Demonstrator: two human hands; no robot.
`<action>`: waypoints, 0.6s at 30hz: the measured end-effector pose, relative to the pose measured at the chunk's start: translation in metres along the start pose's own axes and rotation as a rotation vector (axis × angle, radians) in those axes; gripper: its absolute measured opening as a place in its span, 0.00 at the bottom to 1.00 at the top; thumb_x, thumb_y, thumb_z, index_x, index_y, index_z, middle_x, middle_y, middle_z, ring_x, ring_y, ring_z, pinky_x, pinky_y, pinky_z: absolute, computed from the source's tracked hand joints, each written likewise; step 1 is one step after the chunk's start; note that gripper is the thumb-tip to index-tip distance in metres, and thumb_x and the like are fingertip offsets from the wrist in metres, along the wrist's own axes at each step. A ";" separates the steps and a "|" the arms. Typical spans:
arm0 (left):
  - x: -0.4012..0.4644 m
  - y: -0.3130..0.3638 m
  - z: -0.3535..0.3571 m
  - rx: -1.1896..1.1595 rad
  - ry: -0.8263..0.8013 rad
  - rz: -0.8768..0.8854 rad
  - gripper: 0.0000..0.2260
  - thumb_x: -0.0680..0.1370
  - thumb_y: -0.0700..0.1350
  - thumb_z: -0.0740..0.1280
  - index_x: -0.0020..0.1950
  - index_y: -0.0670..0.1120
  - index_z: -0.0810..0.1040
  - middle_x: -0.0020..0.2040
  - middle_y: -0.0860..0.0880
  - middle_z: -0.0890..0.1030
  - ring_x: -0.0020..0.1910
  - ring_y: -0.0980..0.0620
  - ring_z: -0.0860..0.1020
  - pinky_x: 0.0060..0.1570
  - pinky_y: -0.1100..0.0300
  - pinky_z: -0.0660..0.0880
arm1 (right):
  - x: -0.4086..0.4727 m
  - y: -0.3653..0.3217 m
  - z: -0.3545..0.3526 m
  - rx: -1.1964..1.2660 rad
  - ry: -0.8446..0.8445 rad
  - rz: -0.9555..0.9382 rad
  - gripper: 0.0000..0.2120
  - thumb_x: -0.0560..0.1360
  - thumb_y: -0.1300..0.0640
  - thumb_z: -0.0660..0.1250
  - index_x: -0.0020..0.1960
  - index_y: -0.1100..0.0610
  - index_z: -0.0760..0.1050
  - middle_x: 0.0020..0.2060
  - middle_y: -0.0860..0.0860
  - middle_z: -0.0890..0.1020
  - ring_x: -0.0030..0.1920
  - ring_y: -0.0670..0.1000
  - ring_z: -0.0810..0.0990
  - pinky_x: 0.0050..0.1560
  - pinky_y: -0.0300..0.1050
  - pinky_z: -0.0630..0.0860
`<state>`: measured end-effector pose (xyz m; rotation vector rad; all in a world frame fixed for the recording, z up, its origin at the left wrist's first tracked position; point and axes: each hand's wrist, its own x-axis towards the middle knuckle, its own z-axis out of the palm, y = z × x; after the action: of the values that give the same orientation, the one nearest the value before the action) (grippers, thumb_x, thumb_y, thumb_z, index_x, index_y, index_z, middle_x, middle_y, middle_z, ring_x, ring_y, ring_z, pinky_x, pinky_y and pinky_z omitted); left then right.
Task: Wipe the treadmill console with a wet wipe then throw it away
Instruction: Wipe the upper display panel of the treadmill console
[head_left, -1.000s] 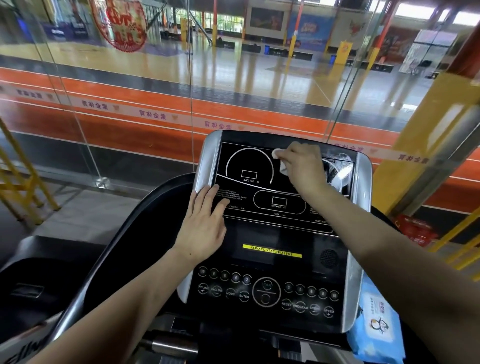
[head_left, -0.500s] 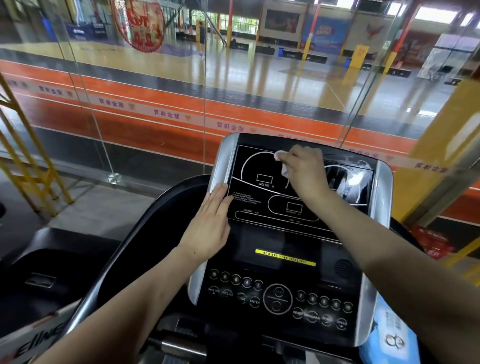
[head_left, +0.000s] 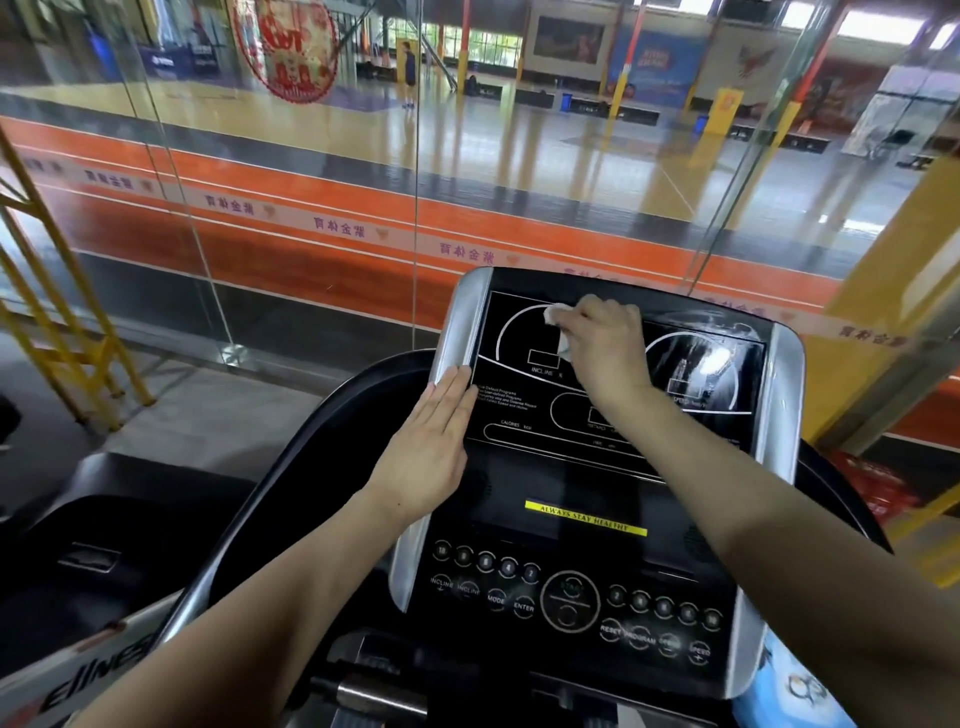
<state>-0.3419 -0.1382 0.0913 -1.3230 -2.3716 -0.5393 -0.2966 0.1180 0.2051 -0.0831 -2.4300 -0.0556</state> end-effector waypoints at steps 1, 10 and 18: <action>0.000 0.000 0.000 0.006 -0.005 0.002 0.30 0.79 0.41 0.50 0.83 0.37 0.56 0.85 0.40 0.53 0.85 0.46 0.45 0.83 0.48 0.48 | -0.003 -0.007 0.003 0.011 0.012 0.022 0.25 0.58 0.69 0.83 0.52 0.54 0.85 0.37 0.52 0.79 0.35 0.58 0.77 0.44 0.48 0.62; -0.007 -0.015 -0.011 0.093 0.022 -0.036 0.30 0.81 0.44 0.51 0.83 0.38 0.54 0.85 0.42 0.52 0.85 0.47 0.48 0.82 0.47 0.56 | -0.067 -0.033 0.014 0.035 -0.124 -0.390 0.21 0.67 0.66 0.76 0.57 0.52 0.83 0.40 0.44 0.78 0.40 0.53 0.76 0.46 0.47 0.65; -0.010 -0.027 -0.014 0.170 -0.006 -0.040 0.29 0.82 0.46 0.49 0.85 0.44 0.53 0.85 0.49 0.52 0.84 0.46 0.53 0.82 0.46 0.52 | -0.033 -0.045 0.019 0.074 0.000 -0.149 0.21 0.63 0.70 0.78 0.52 0.53 0.84 0.39 0.49 0.79 0.36 0.57 0.77 0.41 0.49 0.67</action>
<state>-0.3581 -0.1651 0.0943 -1.2059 -2.3937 -0.3362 -0.2876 0.0730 0.1685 0.1315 -2.4319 -0.0325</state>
